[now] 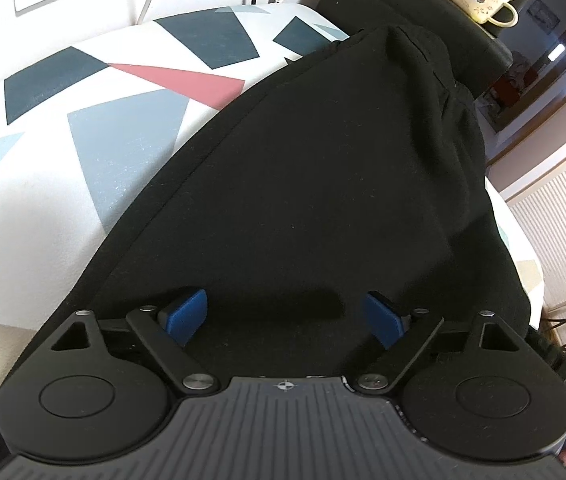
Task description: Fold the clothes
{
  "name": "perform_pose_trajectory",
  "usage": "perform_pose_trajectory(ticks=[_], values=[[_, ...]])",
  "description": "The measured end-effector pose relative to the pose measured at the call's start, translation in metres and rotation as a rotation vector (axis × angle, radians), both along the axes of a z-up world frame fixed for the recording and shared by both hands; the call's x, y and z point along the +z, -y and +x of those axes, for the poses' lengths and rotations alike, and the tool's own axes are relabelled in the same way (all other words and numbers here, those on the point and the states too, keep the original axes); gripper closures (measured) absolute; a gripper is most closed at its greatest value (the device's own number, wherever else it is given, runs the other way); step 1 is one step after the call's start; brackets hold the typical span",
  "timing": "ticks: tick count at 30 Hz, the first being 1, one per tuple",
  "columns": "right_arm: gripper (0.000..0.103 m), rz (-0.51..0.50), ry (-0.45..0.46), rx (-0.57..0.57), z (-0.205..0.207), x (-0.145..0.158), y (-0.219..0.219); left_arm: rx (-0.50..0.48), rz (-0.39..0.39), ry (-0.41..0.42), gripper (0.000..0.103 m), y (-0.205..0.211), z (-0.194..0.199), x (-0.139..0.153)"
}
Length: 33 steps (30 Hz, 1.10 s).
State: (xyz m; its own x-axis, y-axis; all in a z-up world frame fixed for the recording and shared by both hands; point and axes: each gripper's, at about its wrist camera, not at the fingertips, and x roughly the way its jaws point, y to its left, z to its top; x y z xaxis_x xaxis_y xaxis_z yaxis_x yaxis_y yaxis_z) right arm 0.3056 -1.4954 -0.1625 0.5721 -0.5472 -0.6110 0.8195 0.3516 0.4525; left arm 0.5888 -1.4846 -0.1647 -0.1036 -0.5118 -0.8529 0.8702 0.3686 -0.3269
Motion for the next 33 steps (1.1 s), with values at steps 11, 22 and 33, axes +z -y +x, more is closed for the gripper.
perform_pose_trajectory(ticks=[11, 22, 33], values=[[0.09, -0.018, -0.164, 0.031, -0.055, -0.006, -0.023, 0.023, -0.031, -0.013, 0.014, 0.001, 0.011, -0.002], [0.078, 0.342, 0.358, -0.005, -0.054, -0.014, -0.003, -0.004, -0.027, 0.007, 0.006, 0.006, 0.003, -0.004], [0.098, 0.346, 0.328, -0.065, -0.062, -0.026, -0.005, -0.031, -0.03, -0.019, 0.006, 0.008, 0.013, -0.004]])
